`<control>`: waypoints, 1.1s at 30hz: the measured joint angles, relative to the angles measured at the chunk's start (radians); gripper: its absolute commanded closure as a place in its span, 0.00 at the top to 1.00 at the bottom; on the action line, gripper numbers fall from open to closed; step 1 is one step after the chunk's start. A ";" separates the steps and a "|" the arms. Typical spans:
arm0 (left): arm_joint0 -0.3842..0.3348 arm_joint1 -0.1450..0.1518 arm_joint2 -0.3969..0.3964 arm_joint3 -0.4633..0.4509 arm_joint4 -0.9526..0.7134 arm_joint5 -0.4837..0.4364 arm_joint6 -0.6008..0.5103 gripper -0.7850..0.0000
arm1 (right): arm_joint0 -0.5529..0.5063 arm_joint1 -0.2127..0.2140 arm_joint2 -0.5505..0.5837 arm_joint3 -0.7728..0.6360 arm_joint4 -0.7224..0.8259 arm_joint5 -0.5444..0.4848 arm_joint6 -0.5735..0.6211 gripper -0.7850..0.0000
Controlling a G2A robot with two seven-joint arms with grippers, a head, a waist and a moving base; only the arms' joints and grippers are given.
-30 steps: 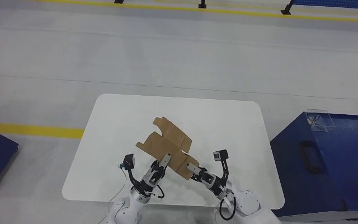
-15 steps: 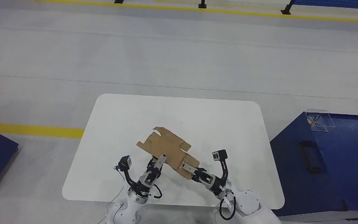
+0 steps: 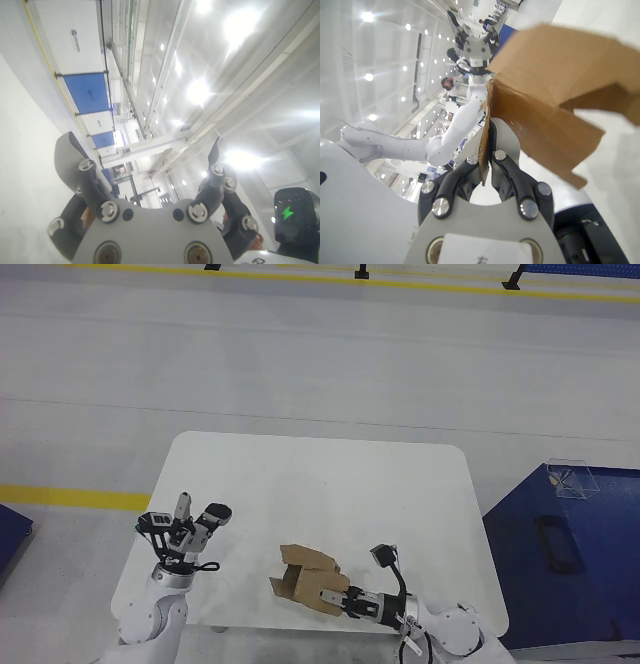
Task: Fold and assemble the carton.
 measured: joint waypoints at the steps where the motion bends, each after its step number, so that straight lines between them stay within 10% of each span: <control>1: -0.003 0.001 0.015 -0.014 -0.033 0.044 -0.063 1.00 | -0.010 0.003 0.003 -0.019 -0.023 0.002 0.008 0.00; 19: -0.096 0.033 0.151 0.019 0.084 0.552 -0.531 1.00 | -0.079 0.033 0.024 -0.147 -0.025 -0.023 0.055 0.00; 33: -0.103 0.038 0.146 0.036 0.056 0.562 -0.583 1.00 | -0.078 0.036 0.024 -0.159 0.003 -0.005 0.025 0.00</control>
